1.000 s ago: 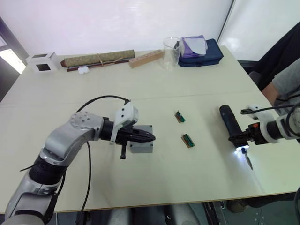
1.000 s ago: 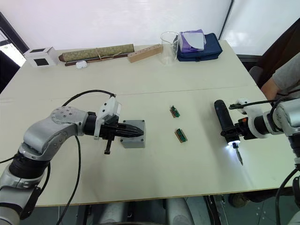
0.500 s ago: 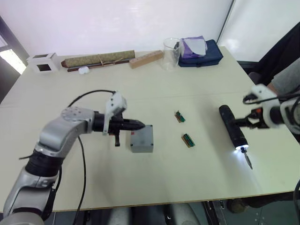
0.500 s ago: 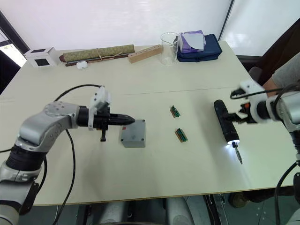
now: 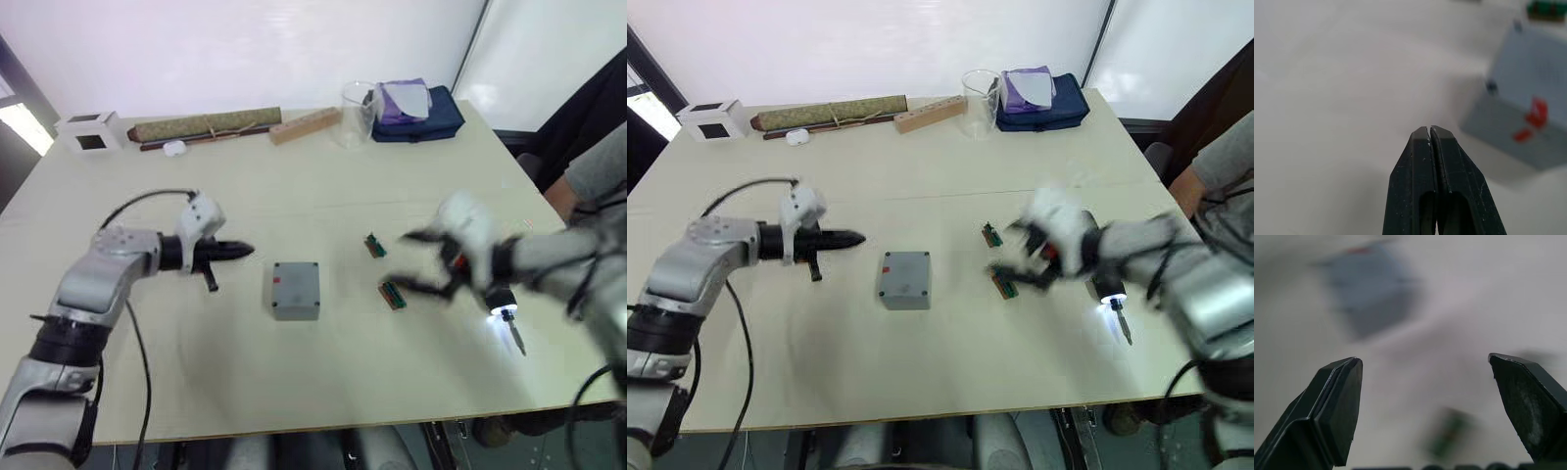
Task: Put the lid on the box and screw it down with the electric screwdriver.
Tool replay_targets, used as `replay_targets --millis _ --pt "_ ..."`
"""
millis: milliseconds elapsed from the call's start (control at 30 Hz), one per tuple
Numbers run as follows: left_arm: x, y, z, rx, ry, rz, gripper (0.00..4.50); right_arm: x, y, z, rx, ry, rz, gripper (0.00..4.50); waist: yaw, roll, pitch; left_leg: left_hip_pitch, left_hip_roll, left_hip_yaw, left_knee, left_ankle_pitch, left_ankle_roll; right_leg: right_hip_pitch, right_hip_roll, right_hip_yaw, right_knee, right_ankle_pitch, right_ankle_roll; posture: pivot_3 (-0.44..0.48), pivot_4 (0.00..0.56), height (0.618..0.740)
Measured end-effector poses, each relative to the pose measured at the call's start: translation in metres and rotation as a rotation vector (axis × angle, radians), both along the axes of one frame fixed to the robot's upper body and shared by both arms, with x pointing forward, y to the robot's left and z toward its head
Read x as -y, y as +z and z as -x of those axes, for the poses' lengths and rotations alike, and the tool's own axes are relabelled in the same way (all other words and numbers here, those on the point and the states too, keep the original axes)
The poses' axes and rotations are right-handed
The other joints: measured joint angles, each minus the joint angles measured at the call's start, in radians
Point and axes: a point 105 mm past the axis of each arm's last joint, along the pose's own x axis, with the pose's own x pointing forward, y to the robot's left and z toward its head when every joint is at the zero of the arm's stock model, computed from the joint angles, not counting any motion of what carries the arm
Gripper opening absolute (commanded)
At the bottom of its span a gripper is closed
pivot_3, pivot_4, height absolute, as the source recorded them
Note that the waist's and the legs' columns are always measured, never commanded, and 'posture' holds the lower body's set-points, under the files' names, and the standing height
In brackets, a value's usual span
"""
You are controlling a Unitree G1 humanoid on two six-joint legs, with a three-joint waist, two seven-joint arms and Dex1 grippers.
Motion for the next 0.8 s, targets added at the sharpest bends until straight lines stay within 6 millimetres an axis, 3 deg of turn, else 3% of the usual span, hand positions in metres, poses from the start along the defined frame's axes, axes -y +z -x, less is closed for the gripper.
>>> replay_targets --millis 300,567,800 --pt "0.025 -0.012 0.007 0.0 -0.04 0.018 0.0 -0.024 -0.02 -0.005 -0.013 0.007 0.021 4.41 0.026 -0.005 0.0 0.002 -0.001 0.0 0.003 0.001 -0.001 0.004 0.0 0.0 -0.002 0.001 0.001 0.0 0.15 0.74" --pt "0.043 -0.005 0.0 0.034 -0.069 0.043 0.0 -0.031 -0.026 0.001 -0.07 0.035 0.023 4.41 0.026 -0.005 0.0 0.002 -0.001 -0.001 0.003 0.001 -0.001 0.004 0.0 0.0 -0.001 0.001 0.001 0.0 0.15 0.74" --pt "0.051 0.004 -0.027 0.102 -0.055 0.057 0.0 -0.037 -0.017 0.008 -0.118 0.053 -0.05 4.41 0.022 -0.005 -0.001 0.002 -0.001 -0.001 0.004 0.001 -0.001 0.004 0.0 0.0 -0.001 0.001 0.001 0.0 0.15 0.74"
